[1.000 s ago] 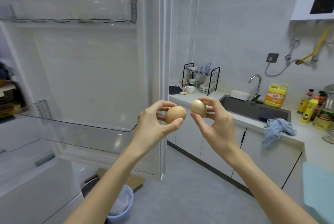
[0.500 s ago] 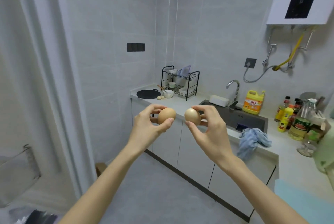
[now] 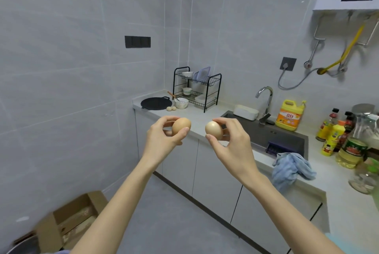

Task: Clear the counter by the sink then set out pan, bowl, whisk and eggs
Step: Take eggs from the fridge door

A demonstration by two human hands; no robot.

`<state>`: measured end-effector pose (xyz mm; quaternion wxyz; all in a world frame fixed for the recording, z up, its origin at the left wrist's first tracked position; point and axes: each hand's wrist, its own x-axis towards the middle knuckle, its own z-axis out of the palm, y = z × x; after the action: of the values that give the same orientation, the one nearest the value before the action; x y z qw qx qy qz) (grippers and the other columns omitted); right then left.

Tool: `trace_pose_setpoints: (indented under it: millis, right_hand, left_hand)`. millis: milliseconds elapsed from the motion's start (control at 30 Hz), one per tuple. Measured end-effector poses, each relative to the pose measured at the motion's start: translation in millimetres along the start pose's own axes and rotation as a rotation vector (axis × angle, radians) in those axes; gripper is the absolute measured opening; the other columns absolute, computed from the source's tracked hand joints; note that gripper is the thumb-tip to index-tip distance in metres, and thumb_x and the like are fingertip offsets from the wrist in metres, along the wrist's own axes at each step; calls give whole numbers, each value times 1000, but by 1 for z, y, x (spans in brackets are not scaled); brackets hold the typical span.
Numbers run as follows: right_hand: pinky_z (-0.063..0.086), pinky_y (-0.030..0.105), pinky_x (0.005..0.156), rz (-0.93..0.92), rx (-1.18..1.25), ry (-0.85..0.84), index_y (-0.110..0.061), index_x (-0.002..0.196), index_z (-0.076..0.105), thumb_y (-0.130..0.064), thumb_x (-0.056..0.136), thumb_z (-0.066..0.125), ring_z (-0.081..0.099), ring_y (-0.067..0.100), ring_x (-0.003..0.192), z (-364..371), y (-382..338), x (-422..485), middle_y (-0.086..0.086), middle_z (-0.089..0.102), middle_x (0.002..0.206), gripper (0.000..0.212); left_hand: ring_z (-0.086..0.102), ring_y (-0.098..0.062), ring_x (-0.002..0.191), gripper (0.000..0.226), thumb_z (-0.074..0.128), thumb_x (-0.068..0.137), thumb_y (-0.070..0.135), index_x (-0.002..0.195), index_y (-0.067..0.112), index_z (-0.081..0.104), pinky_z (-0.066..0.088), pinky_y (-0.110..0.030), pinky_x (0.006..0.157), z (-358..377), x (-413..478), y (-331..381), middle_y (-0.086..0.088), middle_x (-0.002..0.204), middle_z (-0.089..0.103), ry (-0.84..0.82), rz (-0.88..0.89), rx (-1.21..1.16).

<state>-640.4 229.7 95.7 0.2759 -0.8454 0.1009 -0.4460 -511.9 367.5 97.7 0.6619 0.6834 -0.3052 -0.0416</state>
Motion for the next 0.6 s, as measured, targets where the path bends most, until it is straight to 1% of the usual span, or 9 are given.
trace_pose_setpoints:
  millis: [167, 233, 300, 367, 400, 467, 500, 533, 600]
  right_hand:
    - [54, 30, 76, 29, -11, -21, -24, 111, 57, -21, 82, 72, 58, 6, 91, 38, 73, 63, -9, 55, 105, 33]
    - [54, 30, 77, 42, -22, -30, -25, 111, 57, -21, 81, 72, 58, 6, 91, 52, 101, 88, -9, 55, 104, 33]
    - [53, 29, 77, 58, -39, -44, -25, 110, 57, -22, 81, 72, 57, 5, 91, 66, 128, 114, -10, 55, 103, 33]
    - [52, 25, 77, 84, -37, -54, -25, 109, 58, -22, 81, 72, 57, 5, 90, 79, 153, 138, -10, 56, 102, 32]
    - [51, 21, 76, 100, -44, -59, -24, 109, 58, -21, 81, 72, 56, 4, 90, 91, 173, 157, -10, 56, 102, 32]
    - [45, 9, 73, 116, -58, -71, -23, 109, 58, -20, 80, 72, 56, 4, 88, 98, 183, 167, -9, 56, 101, 32]
    - [42, 6, 71, 139, -53, -85, -22, 110, 59, -20, 80, 72, 56, 4, 87, 106, 196, 178, -9, 55, 100, 32]
    - [41, 4, 69, 153, -49, -90, -21, 110, 59, -20, 80, 72, 55, 2, 87, 114, 207, 188, -10, 55, 100, 32]
    - [43, 7, 70, 189, -38, -112, -22, 111, 59, -21, 81, 72, 55, 0, 88, 132, 233, 209, -14, 54, 100, 33]
  left_hand:
    - [67, -3, 71, 34, 76, 78, 19, 109, 20, 64, 60, -29, 64, 30, 90, -51, 8, 101, 63, 0, -45, -28]
    - [67, -2, 68, 32, 76, 79, 19, 108, 20, 64, 60, -29, 65, 41, 126, -67, 7, 101, 63, -21, -62, -15]
    - [65, 0, 63, 30, 75, 79, 18, 106, 22, 64, 60, -32, 68, 52, 162, -83, 6, 100, 64, -39, -84, 1]
    - [64, -1, 62, 28, 76, 77, 20, 103, 24, 64, 60, -37, 71, 61, 194, -98, 6, 98, 65, -61, -106, 19]
    - [65, -1, 62, 29, 77, 77, 21, 103, 25, 64, 60, -39, 73, 68, 221, -112, 8, 97, 65, -67, -113, 25]
    - [66, -3, 62, 32, 77, 77, 22, 106, 23, 64, 59, -41, 75, 71, 234, -119, 10, 96, 64, -76, -128, 45]
    - [66, -4, 62, 33, 77, 77, 22, 107, 23, 64, 59, -42, 76, 75, 250, -128, 11, 96, 63, -79, -137, 47]
    - [65, -3, 61, 33, 76, 77, 22, 108, 22, 63, 59, -41, 76, 78, 264, -137, 11, 96, 63, -76, -141, 58]
    - [65, -3, 62, 35, 76, 77, 22, 109, 22, 63, 59, -39, 75, 85, 295, -155, 9, 98, 62, -71, -156, 85]
